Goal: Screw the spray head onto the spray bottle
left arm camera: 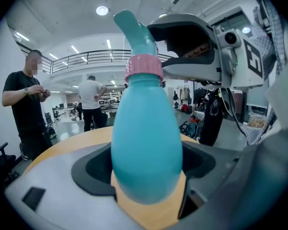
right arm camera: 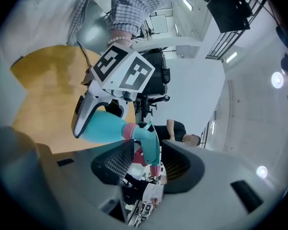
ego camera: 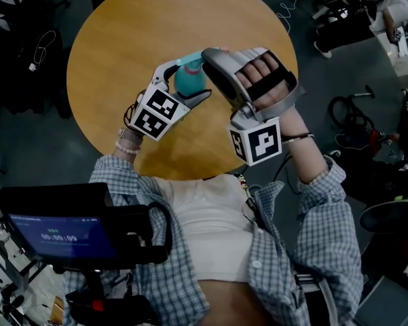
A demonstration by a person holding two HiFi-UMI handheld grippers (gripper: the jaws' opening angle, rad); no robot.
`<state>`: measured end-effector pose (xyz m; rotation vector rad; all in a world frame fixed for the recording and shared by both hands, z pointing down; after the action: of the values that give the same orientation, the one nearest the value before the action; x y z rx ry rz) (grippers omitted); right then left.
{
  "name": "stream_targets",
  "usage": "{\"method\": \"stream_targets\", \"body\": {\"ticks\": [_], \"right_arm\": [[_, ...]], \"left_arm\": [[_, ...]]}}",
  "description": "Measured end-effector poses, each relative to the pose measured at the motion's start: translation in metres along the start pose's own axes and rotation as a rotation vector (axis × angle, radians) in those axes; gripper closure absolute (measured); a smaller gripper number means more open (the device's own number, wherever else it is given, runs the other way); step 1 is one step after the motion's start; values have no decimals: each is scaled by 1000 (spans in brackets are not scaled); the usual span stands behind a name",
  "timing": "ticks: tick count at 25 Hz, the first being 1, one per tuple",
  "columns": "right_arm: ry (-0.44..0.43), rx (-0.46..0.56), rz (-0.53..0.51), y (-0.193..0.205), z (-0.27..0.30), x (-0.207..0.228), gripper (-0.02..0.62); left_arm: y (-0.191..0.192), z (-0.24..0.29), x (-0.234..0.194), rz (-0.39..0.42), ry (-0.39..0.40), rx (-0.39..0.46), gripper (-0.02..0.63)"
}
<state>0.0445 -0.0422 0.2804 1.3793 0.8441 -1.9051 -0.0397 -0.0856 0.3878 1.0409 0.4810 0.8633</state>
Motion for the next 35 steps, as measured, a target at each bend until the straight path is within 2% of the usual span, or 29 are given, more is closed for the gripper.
{"method": "stream_targets", "body": {"ticks": [3,7,11,14,16,17,22,23,25,26,28,29,35], "right_arm": [[-8,9,1,1,-2,2,442],[-56,25,93,-1,-6,5,411],[-43,38,132,0,-13,13,411],[-33,57,233,4,-23,24,411],[-30,77,381,7,-30,29,411],[-35,98,491,7,-34,31,411],[-163,283,1243,2,-35,18,426],[-188,302,1364,1,-32,12,426],[-186,282,1528,4,-23,0,426],[-154,252,1583,5,-18,-6,430],[-74,203,1661,7,-8,-14,492],[-57,199,1685,5,-5,-16,497],[-93,240,1695,-6,9,-20,495]], "left_arm": [[-2,0,0,-7,-6,6,190],[0,-4,3,-13,-15,33,190],[0,-6,5,-19,-14,59,190],[-2,-8,4,-18,-14,64,190],[-2,-10,2,-20,-24,66,190],[-1,-11,1,-25,-31,68,190],[-2,-15,-3,-46,-64,79,190],[-3,-14,-4,-48,-68,80,190],[-5,-12,-7,-51,-77,82,190],[-5,-12,-9,-53,-86,84,190],[-4,-11,-10,-57,-105,86,190],[-4,-11,-11,-58,-112,87,190],[-2,-12,-8,-56,-104,94,190]]}}
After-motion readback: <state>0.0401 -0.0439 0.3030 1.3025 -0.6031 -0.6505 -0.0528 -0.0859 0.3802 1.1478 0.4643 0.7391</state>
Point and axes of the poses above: the fingertips, and each gripper's own axes: z forward along the fingers, x to its right, y out of its underside, the point moved 8 cm from there along -z, backward along the fingers, and after that the axes turned 3 degrees about -x, right-handed, at the moved point
